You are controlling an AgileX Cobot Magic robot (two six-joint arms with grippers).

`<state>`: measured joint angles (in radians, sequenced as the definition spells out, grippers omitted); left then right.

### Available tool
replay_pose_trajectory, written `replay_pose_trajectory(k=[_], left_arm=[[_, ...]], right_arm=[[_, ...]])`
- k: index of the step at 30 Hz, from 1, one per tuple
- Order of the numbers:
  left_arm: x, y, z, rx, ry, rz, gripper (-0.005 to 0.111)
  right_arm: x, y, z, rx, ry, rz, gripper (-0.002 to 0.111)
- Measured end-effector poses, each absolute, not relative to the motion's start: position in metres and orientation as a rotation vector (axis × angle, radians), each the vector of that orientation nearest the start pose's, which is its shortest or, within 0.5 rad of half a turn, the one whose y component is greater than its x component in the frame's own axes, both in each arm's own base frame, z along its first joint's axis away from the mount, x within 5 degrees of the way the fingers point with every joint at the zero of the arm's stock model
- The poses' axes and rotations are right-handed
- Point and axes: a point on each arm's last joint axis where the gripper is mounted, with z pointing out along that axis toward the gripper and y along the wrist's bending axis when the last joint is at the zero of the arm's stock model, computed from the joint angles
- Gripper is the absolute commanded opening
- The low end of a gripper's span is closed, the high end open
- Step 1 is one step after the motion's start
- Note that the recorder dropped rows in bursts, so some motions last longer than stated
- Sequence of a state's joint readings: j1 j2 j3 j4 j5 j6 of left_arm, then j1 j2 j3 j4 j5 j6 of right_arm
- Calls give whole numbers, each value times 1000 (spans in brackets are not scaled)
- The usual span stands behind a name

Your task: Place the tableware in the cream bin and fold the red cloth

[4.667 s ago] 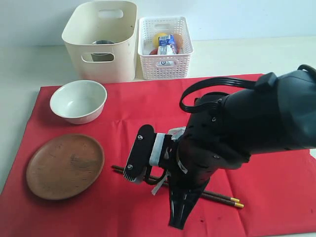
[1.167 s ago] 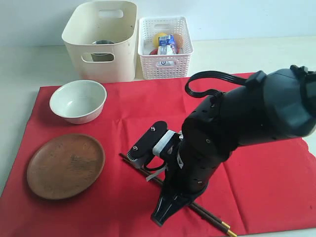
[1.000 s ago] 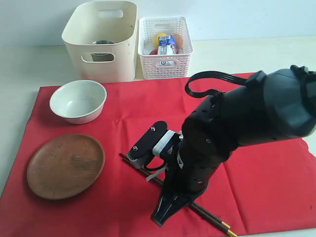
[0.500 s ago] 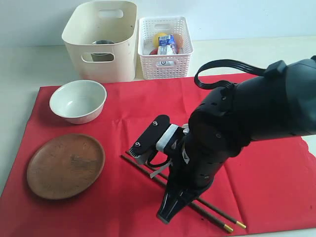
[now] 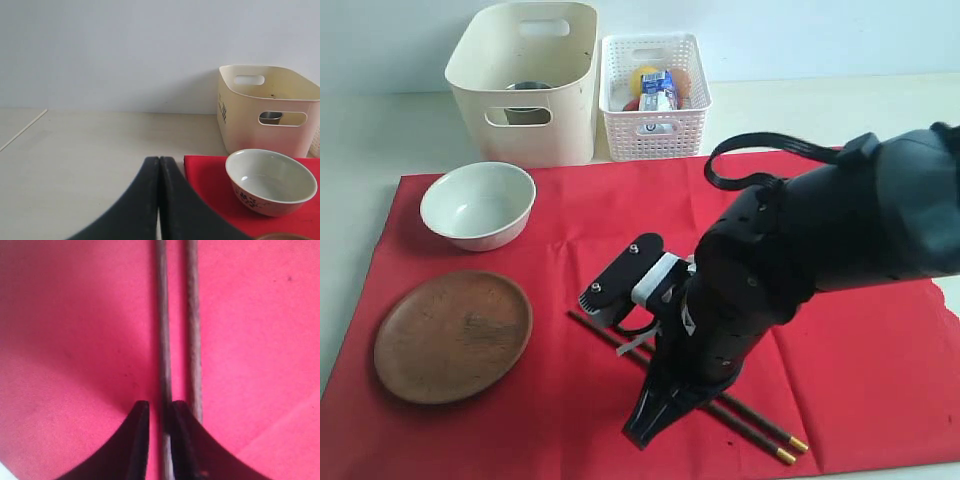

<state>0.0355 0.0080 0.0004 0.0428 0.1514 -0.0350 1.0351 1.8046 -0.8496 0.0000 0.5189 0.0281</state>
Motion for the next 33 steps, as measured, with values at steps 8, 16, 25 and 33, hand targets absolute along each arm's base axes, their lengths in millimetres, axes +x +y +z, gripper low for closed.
replay_pose_trajectory(k=[8,16,25,33], left_arm=[[57,3,199,-28,1643,38,0],[57,3,199,-28,1643,38,0],[57,3,199,-28,1643,38,0],[57,3,199,-28,1643,38,0]], right_arm=[[154,259,110,-1449,2630,121,17],[153,258,119,-1434,2608,142,28],[154,257,132,-1440,2555,152,47],[157,255,113,-1484,2577,54,43]])
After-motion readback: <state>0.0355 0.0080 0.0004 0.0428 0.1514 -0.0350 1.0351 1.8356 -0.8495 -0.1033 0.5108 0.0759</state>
